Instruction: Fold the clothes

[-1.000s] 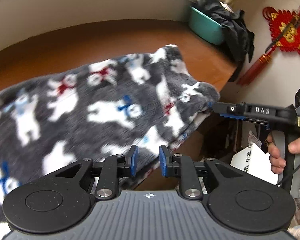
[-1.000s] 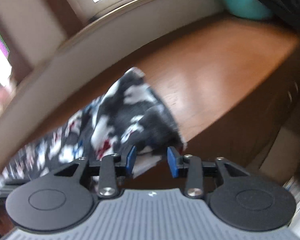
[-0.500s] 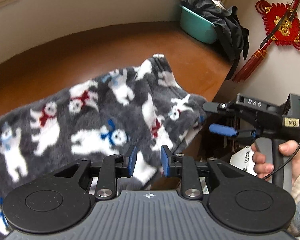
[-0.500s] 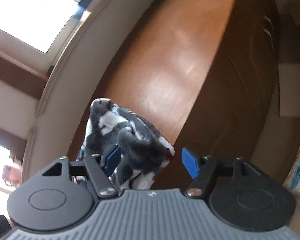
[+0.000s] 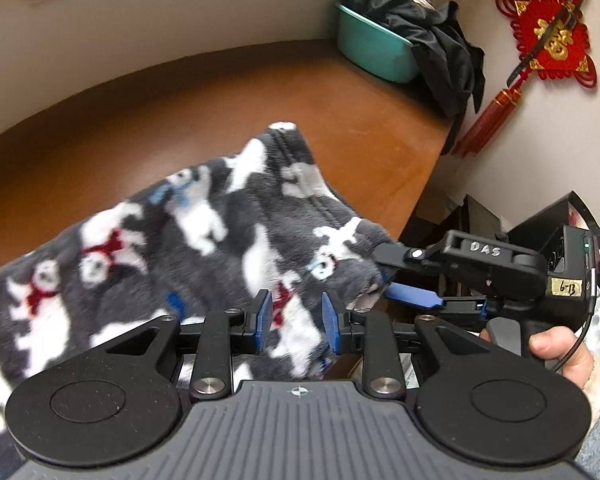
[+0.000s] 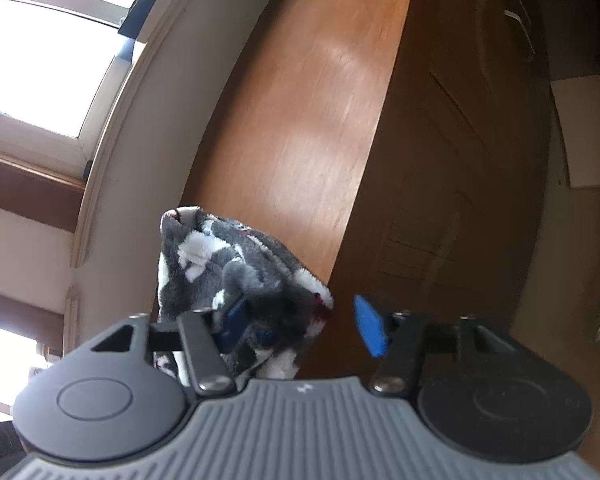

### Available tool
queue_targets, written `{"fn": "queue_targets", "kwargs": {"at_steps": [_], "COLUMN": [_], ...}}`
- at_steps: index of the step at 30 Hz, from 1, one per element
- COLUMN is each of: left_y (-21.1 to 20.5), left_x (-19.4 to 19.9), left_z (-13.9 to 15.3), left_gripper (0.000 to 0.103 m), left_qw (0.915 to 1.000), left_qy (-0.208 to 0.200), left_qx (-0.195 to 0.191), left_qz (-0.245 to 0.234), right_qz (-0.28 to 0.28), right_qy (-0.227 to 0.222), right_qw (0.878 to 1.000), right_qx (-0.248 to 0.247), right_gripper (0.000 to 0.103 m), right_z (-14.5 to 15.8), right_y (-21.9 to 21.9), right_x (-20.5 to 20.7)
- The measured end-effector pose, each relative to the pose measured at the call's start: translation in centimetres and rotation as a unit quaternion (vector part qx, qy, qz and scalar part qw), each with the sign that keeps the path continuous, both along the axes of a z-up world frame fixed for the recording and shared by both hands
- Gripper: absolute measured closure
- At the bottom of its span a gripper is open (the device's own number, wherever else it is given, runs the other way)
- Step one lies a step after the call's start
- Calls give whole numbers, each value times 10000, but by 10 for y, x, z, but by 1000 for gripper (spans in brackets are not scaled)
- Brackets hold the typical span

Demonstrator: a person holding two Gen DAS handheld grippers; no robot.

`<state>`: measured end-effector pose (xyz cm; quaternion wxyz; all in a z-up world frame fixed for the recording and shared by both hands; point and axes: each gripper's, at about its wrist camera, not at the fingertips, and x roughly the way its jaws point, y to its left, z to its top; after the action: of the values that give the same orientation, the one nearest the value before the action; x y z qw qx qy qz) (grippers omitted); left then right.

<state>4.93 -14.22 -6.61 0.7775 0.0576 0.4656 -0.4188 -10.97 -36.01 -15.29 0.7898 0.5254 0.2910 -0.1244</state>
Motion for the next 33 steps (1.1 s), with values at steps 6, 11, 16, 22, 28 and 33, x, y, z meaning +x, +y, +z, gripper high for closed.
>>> {"fn": "queue_targets", "kwargs": {"at_steps": [6,11,16,22,28,33], "left_y": [-16,-19,-8,10,0,-26], "left_x": [-3,-2,10,31,47,51], "left_z": [-5,-6,2,23,36,32], "left_gripper": [57,56,55,47,44,43], "left_qw": [9997,9997,9999,9981,9988,9998], "left_qy": [-61,-66,7,118,55,-81], "left_qx": [57,23,-169,-489,-346,61], "left_qz": [-220,-252,21,349,328,169], "right_qz": [165,361,892,1887,2850,3203], "right_qy": [-93,-141,-117,-201,-227,-198], "right_qw": [9994,9969,9834,9404,8661,8312], "right_qx": [-305,-691,-1576,-2823,-4101,-4540], "right_gripper": [77,80,81,81,81,81], "right_z": [7,19,41,68,72,65], "right_y": [5,12,29,73,138,168], "right_x": [3,7,14,24,32,36]}}
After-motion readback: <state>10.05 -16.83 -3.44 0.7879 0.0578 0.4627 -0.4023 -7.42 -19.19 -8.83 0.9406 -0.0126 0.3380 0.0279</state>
